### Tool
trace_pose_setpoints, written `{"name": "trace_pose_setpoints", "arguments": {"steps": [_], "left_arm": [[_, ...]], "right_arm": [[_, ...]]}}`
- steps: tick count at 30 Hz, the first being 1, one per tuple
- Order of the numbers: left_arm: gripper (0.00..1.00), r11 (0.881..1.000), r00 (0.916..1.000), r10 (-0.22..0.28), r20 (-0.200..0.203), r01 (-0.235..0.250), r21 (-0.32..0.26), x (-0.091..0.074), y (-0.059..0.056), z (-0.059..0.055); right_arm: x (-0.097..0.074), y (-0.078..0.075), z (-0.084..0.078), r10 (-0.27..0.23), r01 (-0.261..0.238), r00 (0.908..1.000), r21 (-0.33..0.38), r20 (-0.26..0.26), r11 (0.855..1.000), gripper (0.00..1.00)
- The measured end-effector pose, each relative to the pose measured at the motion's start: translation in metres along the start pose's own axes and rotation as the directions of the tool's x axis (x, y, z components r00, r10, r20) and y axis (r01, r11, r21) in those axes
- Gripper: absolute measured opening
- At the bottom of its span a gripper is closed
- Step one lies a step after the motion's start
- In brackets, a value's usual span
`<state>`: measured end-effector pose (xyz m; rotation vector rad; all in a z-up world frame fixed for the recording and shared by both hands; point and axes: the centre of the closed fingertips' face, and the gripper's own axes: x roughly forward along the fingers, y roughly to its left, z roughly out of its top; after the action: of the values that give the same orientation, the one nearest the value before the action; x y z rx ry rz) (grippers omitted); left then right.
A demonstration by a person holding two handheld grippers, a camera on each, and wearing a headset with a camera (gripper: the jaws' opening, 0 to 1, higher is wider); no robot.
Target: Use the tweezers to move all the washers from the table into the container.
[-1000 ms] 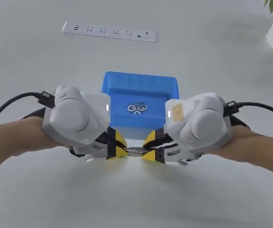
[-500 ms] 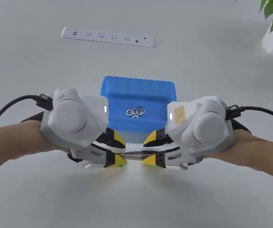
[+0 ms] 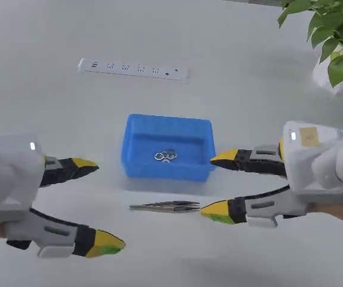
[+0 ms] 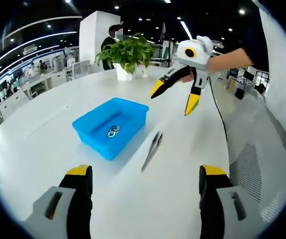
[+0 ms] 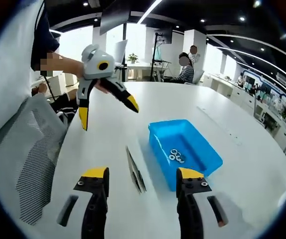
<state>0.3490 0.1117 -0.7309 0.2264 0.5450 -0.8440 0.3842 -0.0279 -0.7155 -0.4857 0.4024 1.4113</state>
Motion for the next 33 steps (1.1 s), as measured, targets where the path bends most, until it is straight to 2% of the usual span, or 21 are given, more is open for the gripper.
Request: {"name": "trace_pose_setpoints", "arguments": {"steps": [1, 3, 6, 9, 11, 15, 16, 17, 19, 22, 26, 29, 33], "left_arm": [[0.99, 0.999, 0.9993, 0.027, 0.027, -0.026, -0.035, -0.008, 0.003, 0.005], [0.99, 0.997, 0.9949, 0.070, 0.072, -0.068, -0.033, -0.021, 0.010, 0.017], [0.99, 0.994, 0.9894, 0.109, 0.096, -0.107, -0.026, -0.036, 0.012, 0.029], [1.00, 0.994, 0.9846, 0.104, 0.140, -0.105, 0.001, -0.044, 0.004, 0.047], [1.00, 0.996, 0.9851, 0.078, 0.153, -0.082, 0.018, -0.046, -0.007, 0.056], [1.00, 0.996, 0.9917, 0.022, 0.127, -0.033, 0.088, -0.046, -0.027, 0.059], [1.00, 0.996, 0.9915, 0.022, 0.128, -0.034, 0.086, -0.047, -0.029, 0.060], [1.00, 0.996, 0.9915, 0.022, 0.128, -0.034, 0.085, -0.048, -0.030, 0.060], [1.00, 0.996, 0.9897, 0.024, 0.141, -0.036, 0.086, -0.050, -0.032, 0.064], [1.00, 0.994, 0.9891, 0.043, 0.141, -0.056, 0.089, -0.053, -0.029, 0.066], [1.00, 0.994, 0.9837, 0.064, 0.168, -0.078, 0.077, -0.058, -0.024, 0.075], [1.00, 0.997, 0.9786, 0.044, 0.201, -0.057, 0.059, -0.059, -0.027, 0.083], [1.00, 0.996, 0.9782, 0.042, 0.203, -0.056, 0.065, -0.056, -0.029, 0.087]], "right_arm": [[-0.006, 0.000, 0.000, -0.012, 0.012, 0.9999, 0.022, 0.005, 1.000, 0.58], [-0.013, 0.003, 0.001, -0.021, 0.021, 0.9997, 0.036, 0.007, 0.999, 0.60], [-0.024, 0.005, 0.005, -0.048, 0.047, 0.9986, 0.035, 0.020, 0.998, 0.68], [-0.030, 0.010, 0.018, -0.072, 0.071, 0.9961, 0.011, 0.051, 0.997, 0.80], [-0.034, 0.010, 0.024, -0.100, 0.101, 0.9933, -0.009, 0.057, 0.995, 0.89], [-0.043, 0.008, 0.029, -0.154, 0.155, 0.9853, -0.008, 0.075, 0.988, 0.97], [-0.046, 0.006, 0.029, -0.172, 0.173, 0.9822, -0.004, 0.075, 0.985, 1.00], [-0.051, 0.002, 0.026, -0.213, 0.214, 0.9751, -0.005, 0.062, 0.977, 1.00], [-0.057, 0.003, 0.026, -0.229, 0.230, 0.9711, -0.003, 0.067, 0.973, 1.00], [-0.065, 0.007, 0.027, -0.234, 0.234, 0.9695, 0.008, 0.072, 0.972, 1.00], [-0.074, 0.009, 0.028, -0.240, 0.240, 0.9679, 0.011, 0.074, 0.971, 1.00], [-0.075, 0.011, 0.030, -0.242, 0.241, 0.9670, 0.020, 0.082, 0.970, 1.00], [-0.073, 0.015, 0.033, -0.229, 0.226, 0.9691, 0.042, 0.093, 0.973, 1.00]]}}
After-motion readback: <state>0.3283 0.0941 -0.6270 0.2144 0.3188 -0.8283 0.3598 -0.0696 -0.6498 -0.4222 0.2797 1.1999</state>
